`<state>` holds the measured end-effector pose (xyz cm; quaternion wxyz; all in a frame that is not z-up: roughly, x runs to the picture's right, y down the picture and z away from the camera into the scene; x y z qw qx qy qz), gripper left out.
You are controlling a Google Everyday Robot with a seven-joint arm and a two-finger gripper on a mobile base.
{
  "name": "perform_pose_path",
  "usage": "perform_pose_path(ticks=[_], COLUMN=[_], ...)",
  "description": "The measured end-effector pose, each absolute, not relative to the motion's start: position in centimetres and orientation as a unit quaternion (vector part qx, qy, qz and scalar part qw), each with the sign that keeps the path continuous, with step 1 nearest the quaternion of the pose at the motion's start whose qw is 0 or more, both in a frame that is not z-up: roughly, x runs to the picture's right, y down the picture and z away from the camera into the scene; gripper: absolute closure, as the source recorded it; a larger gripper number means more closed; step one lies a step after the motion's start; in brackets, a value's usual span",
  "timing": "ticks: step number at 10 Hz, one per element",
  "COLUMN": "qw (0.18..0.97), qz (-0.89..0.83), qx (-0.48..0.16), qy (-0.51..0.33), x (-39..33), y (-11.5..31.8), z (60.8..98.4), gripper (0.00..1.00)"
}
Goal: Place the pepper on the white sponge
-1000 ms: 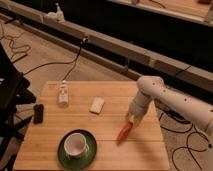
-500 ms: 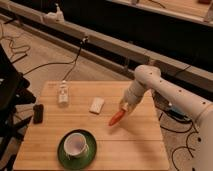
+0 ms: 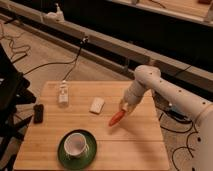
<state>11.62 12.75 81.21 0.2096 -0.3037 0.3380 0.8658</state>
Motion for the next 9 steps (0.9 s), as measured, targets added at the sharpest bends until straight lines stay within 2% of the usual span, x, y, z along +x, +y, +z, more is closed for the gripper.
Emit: perform_pose_path(ticks=[9], qw=[0.21], qz=[0.868], qx=[-0.304], qy=[0.333], x=[11.23], y=[12.07], z=[81.48], gripper=[1.0])
